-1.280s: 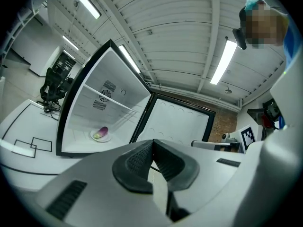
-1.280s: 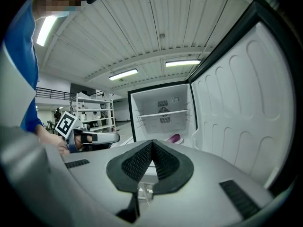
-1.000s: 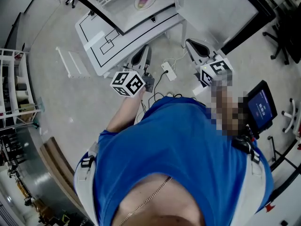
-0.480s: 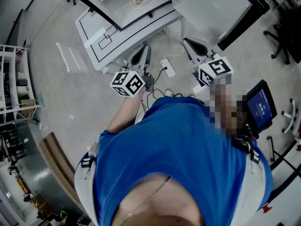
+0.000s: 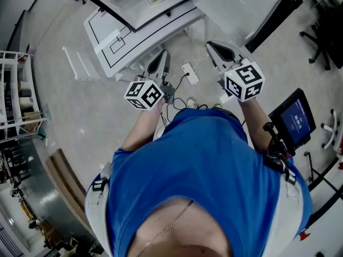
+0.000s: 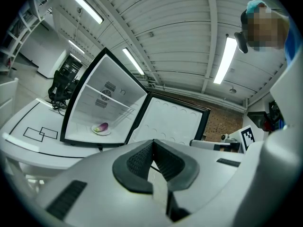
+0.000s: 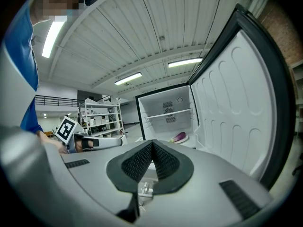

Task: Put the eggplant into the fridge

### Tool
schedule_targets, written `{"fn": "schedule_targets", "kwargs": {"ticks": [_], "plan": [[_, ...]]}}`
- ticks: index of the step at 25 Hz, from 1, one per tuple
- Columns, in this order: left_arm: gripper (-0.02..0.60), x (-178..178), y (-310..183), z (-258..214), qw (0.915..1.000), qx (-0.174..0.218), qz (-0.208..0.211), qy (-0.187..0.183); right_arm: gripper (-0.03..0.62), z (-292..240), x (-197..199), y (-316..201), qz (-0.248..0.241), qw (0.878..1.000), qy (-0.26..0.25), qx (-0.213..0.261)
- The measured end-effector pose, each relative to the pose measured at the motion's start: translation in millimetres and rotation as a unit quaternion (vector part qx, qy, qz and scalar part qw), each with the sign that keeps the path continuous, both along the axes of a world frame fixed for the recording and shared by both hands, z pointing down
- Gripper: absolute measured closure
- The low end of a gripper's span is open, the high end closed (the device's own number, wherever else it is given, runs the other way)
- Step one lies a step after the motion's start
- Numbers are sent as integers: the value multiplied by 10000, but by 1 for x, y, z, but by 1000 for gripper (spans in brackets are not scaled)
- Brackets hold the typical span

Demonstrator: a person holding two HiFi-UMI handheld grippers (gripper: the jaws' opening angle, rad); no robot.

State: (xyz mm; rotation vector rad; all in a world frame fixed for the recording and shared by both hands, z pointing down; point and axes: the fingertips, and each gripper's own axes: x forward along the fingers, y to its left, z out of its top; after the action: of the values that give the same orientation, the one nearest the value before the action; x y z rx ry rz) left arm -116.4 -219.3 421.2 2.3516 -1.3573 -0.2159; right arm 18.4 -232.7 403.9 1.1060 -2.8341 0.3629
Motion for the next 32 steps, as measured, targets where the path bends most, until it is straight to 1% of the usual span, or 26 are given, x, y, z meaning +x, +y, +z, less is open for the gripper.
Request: {"fn": "schedule_targets", "kwargs": {"ticks": [17, 32], "plan": [[574, 4, -2, 1, 10000, 30, 57, -25, 594, 1, 0, 0, -41, 9999, 129, 86], [574, 1, -2, -3, 10000, 45, 14, -29, 594, -3, -5, -1, -70, 9999, 88, 104]]}}
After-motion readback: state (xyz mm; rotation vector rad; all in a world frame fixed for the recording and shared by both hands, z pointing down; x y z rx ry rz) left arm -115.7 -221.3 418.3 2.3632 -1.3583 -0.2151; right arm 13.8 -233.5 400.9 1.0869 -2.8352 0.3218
